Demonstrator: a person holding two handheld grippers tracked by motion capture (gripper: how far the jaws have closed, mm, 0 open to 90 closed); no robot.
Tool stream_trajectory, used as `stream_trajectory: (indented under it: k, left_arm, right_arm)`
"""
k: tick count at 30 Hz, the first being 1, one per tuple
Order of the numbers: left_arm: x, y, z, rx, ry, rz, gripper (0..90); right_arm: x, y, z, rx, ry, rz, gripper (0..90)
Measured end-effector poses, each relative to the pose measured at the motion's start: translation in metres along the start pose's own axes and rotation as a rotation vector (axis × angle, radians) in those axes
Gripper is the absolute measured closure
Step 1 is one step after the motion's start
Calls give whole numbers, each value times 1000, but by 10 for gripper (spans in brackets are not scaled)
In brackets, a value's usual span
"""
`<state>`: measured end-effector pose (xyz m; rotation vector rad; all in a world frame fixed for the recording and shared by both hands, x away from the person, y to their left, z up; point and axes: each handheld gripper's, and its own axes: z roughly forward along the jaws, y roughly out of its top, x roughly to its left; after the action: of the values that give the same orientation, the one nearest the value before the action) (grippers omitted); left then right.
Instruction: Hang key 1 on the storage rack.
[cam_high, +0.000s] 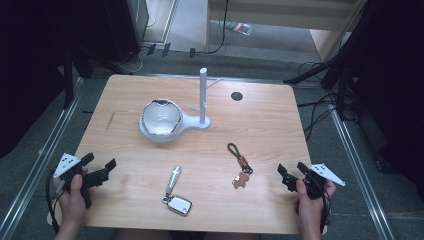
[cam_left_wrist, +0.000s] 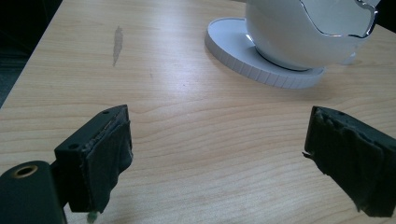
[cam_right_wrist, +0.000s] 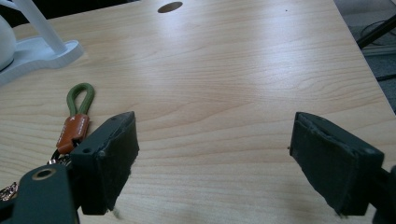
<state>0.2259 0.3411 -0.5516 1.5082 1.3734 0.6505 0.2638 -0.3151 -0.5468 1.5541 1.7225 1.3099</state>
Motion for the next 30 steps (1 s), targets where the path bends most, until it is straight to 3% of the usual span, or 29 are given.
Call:
stream_trajectory:
  k: [4,10,13,15,17,20,22,25,27,30]
  left_arm:
    - [0,0,0,-1,-3,-6,81]
    - [1,0,0,-1,-6,-10,81]
    - [1,0,0,-5,-6,-12,81]
    - [1,0,0,-5,-8,-14,81]
    - [2,0,0,-4,-10,-12,81]
    - [1,0,0,-5,-10,-9,81]
    - [1,0,0,-5,-11,-14,81]
    - [1,0,0,-2,-12,-16,81]
    - [1,0,0,-3,-13,-17,81]
    - [2,0,0,-2,-12,-19,81]
  right_arm:
    - [2,0,1,12,-18,-13,155]
    - [14,0,5,37,-115,-100,234]
    - [16,0,6,22,-91,-91,256]
    - [17,1,7,38,-64,-106,365]
    - [20,3,8,46,-56,-119,401]
    - [29,10,10,52,-75,-175,412]
    - [39,16,11,54,-51,-224,439]
    - [48,25,15,134,17,-302,501]
    - [53,29,18,199,51,-325,501]
    - [60,32,22,268,49,-369,501]
